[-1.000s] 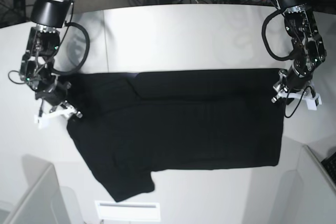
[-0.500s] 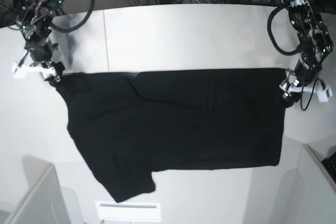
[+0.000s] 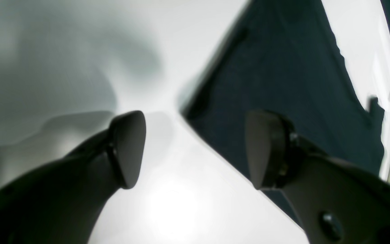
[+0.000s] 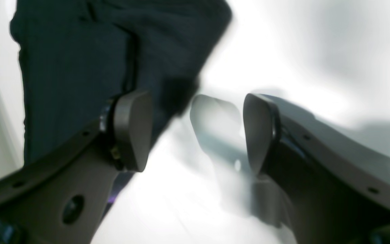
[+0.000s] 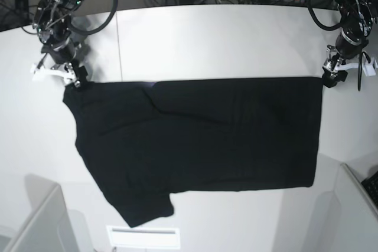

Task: Fold the T-shirt properly
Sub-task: 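Raise the shirt with both grippers and shake it out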

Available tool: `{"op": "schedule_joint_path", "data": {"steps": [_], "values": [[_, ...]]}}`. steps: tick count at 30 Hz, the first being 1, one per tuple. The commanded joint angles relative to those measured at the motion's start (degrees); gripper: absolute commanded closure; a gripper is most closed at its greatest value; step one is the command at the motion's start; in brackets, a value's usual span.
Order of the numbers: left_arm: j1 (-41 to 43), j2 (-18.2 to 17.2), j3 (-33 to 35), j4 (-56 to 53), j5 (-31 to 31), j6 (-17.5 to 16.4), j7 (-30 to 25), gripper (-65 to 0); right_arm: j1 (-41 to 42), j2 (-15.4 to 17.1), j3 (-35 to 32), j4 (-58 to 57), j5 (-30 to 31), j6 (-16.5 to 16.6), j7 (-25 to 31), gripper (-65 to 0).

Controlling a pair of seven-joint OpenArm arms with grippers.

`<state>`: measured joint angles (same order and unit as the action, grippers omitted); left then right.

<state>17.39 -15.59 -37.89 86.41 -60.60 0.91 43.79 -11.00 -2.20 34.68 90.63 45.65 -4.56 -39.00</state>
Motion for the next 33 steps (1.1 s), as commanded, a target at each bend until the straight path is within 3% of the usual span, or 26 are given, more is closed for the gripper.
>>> {"op": "schedule_joint_path", "data": {"steps": [1, 12, 27, 30, 33], "values": [[-1.26, -0.8, 0.48, -0.48, -0.98, -0.6, -0.41, -44.1, 0.94, 0.39, 0.09, 0.05, 0.64, 0.56, 0.63, -39.9], [-7.41, -0.71, 6.46, -8.92, -0.98, -0.51, -0.49, -44.1, 4.19, 1.54, 0.09, -5.4, 0.29, 0.56, 0.63, -39.8], [-9.52, -0.71, 6.72, -12.52, -0.98, -0.51, -0.49, -43.9, 5.95, 1.63, 0.01, -8.04, 0.29, 0.56, 2.21, -39.3], [-9.52, -0.71, 6.72, -12.52, -0.98, -0.42, -0.32, -42.8, 5.95, 1.63, 0.01, -8.12, 0.29, 0.56, 2.3, -32.4], [-9.52, -0.71, 6.72, -12.52, -0.98, -0.42, -0.32, -28.1, 5.95, 1.63, 0.01, -8.56, 0.29, 0.56, 2.3, -20.9]]}}
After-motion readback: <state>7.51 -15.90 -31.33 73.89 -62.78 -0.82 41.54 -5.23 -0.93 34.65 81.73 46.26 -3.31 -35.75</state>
